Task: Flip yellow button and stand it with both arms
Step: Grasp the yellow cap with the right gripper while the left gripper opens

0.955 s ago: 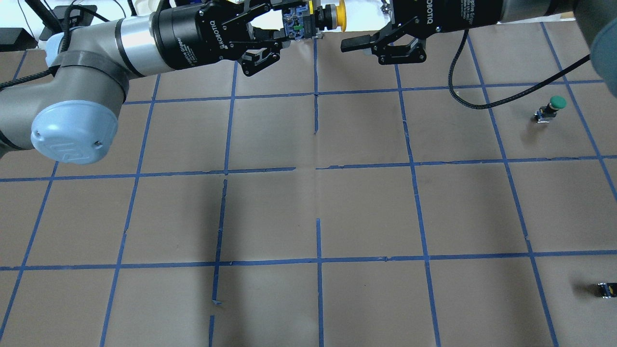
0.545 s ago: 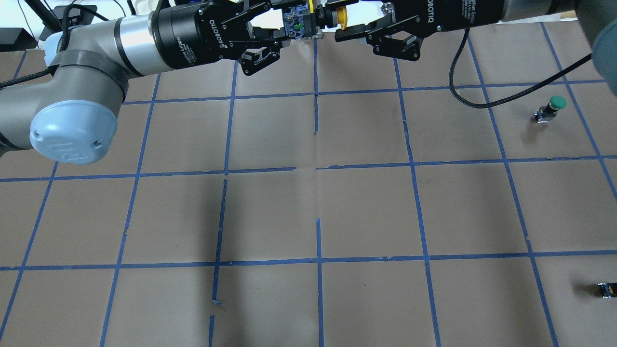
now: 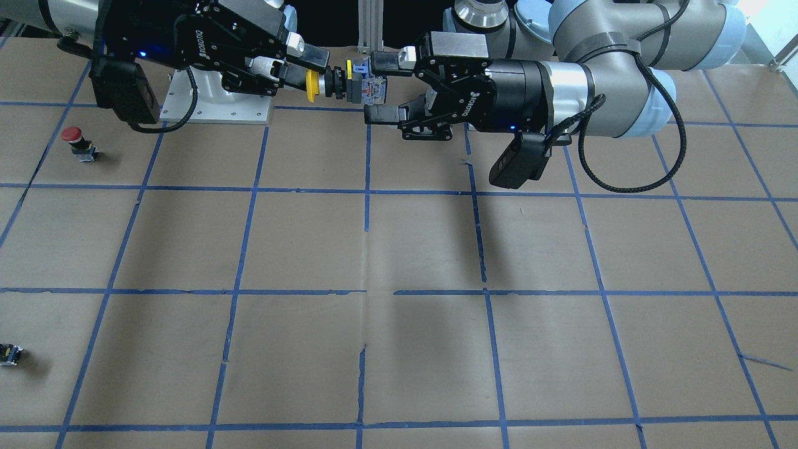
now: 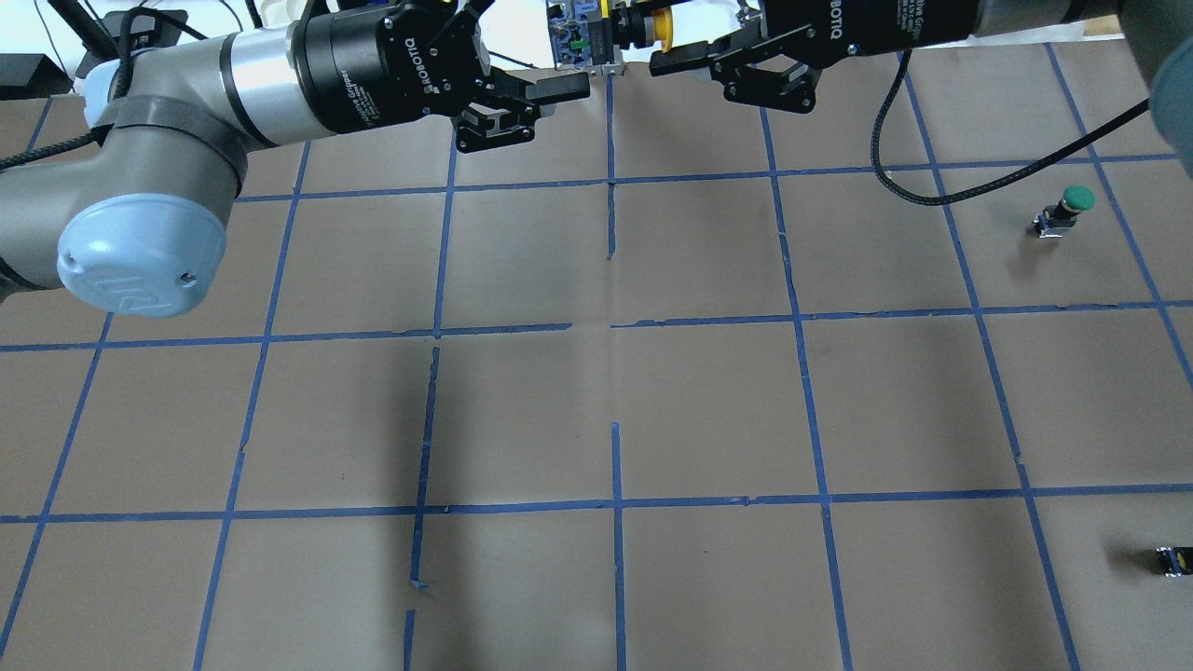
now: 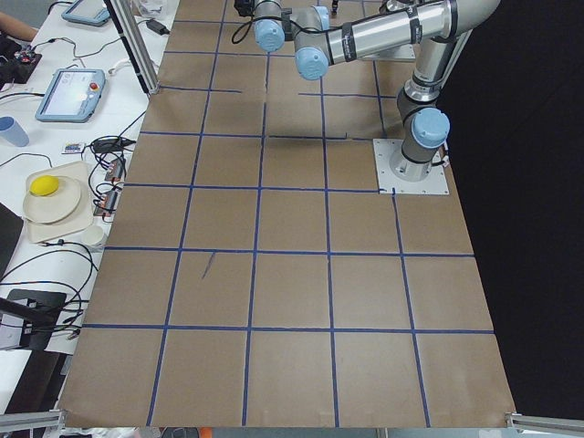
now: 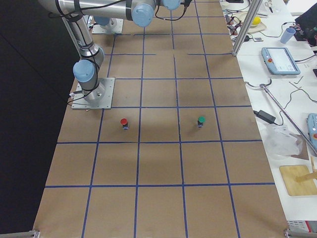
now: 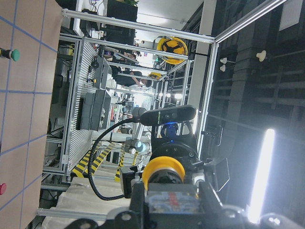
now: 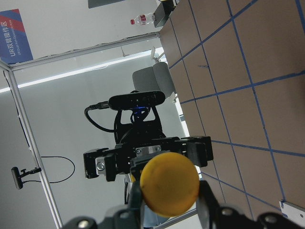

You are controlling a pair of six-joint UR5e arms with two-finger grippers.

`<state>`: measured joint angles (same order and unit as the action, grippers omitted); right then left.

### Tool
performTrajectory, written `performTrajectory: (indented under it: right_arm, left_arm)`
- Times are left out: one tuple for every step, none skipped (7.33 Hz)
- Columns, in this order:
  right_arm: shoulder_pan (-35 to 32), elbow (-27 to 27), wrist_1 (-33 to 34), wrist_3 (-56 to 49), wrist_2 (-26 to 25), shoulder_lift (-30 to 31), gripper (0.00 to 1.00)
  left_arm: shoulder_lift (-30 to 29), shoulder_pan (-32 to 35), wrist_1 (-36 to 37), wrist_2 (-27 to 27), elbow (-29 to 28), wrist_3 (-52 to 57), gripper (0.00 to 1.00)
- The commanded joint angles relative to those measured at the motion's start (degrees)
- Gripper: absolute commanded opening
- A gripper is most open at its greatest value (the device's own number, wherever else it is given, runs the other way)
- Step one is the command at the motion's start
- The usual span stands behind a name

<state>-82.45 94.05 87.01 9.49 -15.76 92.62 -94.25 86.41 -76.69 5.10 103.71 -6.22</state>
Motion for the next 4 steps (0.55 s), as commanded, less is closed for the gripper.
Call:
performTrajectory:
  right_arm:
    - [0.10,-0.10,0.26,-0.61,-2.07,0.02,0.16]
    - [-0.08,-0.27,0.35,-0.79,-14.18,0.36,0.16]
    - [-0.34,0.51,1.57,-0.79,-25.26,1.76,0.16]
    - [-0.34,0.52,1.50,-1.23,-30.68,2.30,0.16]
  left_arm:
    - [-0.06,-0.28,0.13,-0.18,-0.09,-0.19,0.99]
    - [-0.75,-0.54,0.13,-0.62,-0.17,0.07,0.99]
    - [-1.37,-0.63,0.39,-4.19,-0.35,-0.10,0.99]
    - [-1.29,-1.76,0.40,-8.31,-1.40,-0.02,0.99]
